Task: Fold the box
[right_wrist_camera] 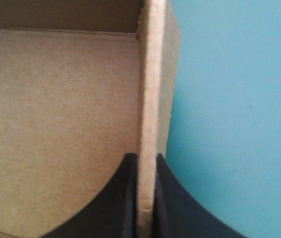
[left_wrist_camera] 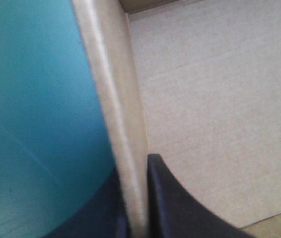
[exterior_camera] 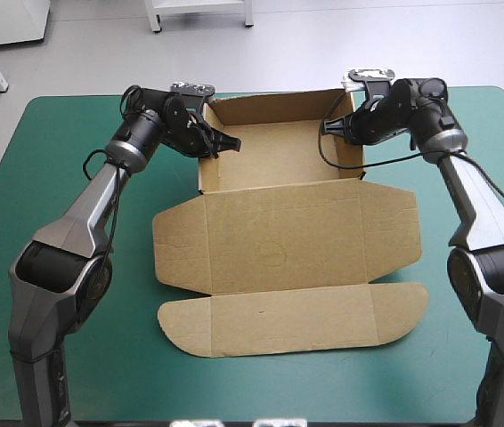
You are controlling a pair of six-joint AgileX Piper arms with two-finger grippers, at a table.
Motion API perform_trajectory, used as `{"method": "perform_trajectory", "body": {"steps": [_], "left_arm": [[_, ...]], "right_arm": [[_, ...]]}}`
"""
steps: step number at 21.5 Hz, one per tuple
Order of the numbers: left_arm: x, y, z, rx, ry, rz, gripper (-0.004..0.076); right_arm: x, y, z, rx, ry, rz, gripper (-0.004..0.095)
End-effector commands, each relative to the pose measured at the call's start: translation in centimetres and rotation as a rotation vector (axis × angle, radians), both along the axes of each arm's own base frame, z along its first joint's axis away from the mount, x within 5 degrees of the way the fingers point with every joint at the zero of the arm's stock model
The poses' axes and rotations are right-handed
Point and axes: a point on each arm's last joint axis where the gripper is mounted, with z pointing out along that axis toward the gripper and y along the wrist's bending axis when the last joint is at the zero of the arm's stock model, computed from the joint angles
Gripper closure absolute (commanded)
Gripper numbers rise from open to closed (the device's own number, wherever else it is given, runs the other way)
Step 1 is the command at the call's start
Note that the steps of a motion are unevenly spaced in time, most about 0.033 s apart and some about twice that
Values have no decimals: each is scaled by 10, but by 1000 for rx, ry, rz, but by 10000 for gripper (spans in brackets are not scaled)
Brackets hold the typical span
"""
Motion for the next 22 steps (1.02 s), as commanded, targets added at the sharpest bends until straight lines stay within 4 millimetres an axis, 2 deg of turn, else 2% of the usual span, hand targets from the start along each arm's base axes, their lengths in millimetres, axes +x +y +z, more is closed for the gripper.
{"method": "perform_trajectory", "body": {"steps": [1,12,15,19,20,22], "left_arm": [[-11,-13,47,-111,-132,-32,732],[8,-19,-9,-16,30,-30,732],[9,-20,-10,-20,22,-29,732],[10,-20,-10,-24,13,-28,724],[10,-20,-10,-24,11,-28,701],[9,-20,-10,-29,16,-31,608]], "right_arm": [[-18,26,26,44,-27,57,919],[-3,29,-23,-57,143,41,917],[-1,29,-31,-65,161,42,917],[0,29,-30,-69,150,46,914],[0,29,-30,-74,151,46,901],[0,28,-30,-88,155,43,834]]}}
